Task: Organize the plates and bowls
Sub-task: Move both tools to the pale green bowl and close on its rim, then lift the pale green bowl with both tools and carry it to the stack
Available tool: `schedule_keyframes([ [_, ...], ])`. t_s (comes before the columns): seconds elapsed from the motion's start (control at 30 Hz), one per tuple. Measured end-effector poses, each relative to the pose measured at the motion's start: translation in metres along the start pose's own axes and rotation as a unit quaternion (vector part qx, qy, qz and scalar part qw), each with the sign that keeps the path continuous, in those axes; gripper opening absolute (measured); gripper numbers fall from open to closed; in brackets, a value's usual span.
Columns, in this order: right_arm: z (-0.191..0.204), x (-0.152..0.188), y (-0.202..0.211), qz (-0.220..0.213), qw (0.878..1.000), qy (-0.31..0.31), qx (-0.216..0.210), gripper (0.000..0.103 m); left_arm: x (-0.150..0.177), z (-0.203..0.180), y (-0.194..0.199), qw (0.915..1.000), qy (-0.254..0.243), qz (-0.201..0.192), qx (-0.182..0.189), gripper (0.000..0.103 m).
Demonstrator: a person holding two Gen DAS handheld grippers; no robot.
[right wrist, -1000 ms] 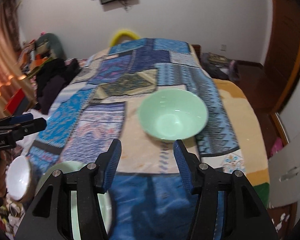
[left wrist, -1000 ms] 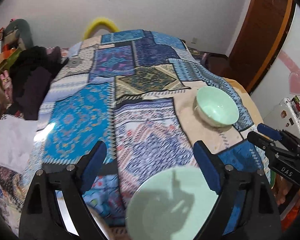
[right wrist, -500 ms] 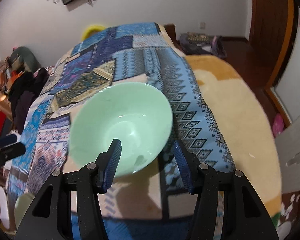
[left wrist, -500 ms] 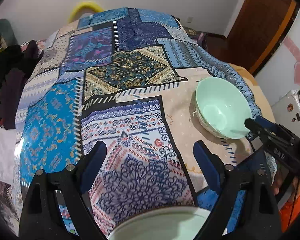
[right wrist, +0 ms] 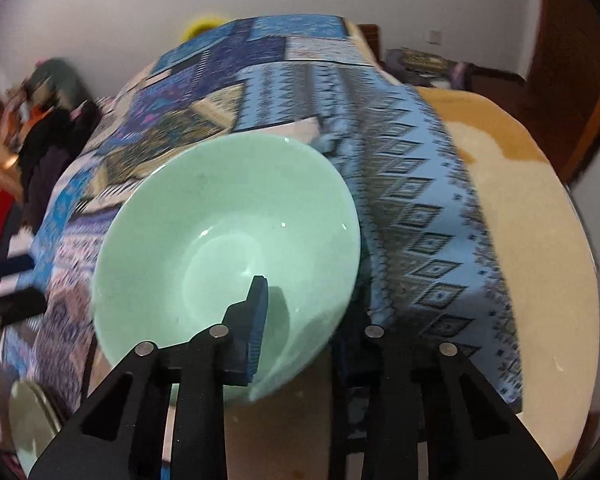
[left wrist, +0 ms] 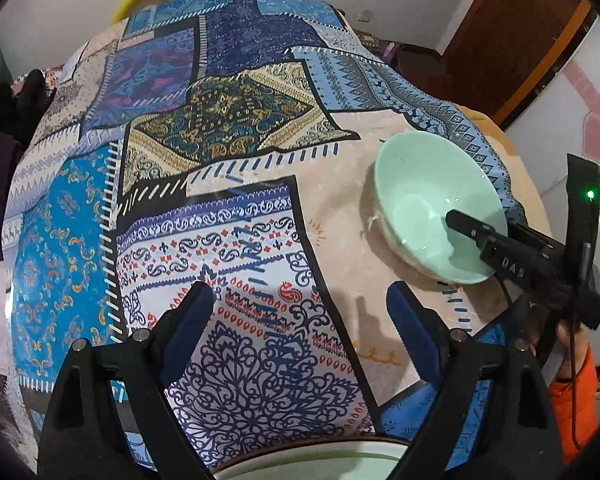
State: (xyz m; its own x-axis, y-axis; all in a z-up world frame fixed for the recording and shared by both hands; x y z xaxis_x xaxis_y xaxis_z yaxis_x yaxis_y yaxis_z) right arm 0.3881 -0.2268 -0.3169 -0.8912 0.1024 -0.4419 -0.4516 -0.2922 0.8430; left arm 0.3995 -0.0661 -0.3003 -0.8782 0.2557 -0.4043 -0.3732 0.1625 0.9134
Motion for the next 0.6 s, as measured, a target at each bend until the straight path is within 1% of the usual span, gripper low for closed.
schedule_keyframes([
  [0.13, 0.011, 0.013, 0.003, 0.009, 1.0, 0.023, -0.01, 0.025, -0.005, -0.003, -0.001, 1.0, -0.001, -0.007, -0.002, 0.089],
  [0.27, 0.027, 0.028, 0.009, 0.026, 0.998, 0.037, -0.042, 0.025, -0.007, -0.006, -0.008, 1.0, -0.003, -0.006, -0.004, 0.089],
  [0.33, 0.035, 0.032, 0.009, 0.032, 0.997, 0.046, -0.05, 0.025, -0.007, -0.006, -0.013, 0.9999, -0.009, -0.003, -0.01, 0.086],
  [0.4, 0.041, 0.038, 0.011, 0.036, 0.996, 0.053, -0.055, 0.025, -0.006, -0.007, -0.02, 0.9998, -0.015, 0.006, -0.014, 0.074],
  [0.43, 0.042, 0.039, 0.01, 0.038, 0.996, 0.055, -0.056, 0.025, -0.004, -0.006, -0.023, 0.9998, -0.015, 0.011, -0.012, 0.071],
  [0.5, 0.042, 0.04, 0.007, 0.042, 0.996, 0.052, -0.051, 0.027, 0.002, -0.006, -0.031, 0.9996, -0.009, 0.026, -0.004, 0.058],
  [0.53, 0.04, 0.039, 0.006, 0.042, 0.997, 0.047, -0.048, 0.027, 0.006, -0.006, -0.036, 0.9994, -0.003, 0.035, 0.003, 0.055],
  [0.6, 0.036, 0.034, 0.006, 0.033, 0.998, 0.033, -0.044, 0.027, 0.011, -0.008, -0.041, 0.999, 0.0, 0.043, 0.012, 0.045],
])
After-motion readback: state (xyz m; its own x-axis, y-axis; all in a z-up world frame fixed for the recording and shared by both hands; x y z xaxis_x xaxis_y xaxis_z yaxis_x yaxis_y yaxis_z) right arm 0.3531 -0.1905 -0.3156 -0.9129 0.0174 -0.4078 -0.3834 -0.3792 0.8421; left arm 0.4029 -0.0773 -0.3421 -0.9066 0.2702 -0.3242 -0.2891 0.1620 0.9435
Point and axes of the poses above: each gripper's, at about its wrist camera, not at the fingertips, and y roughly against the way its jaws point, z to its left, x to its underside, the point moved 9 cm from there along -y, roughly the way its jaws point, and after that the axes turned 13 degrees about -y, right-handed, at the moved point
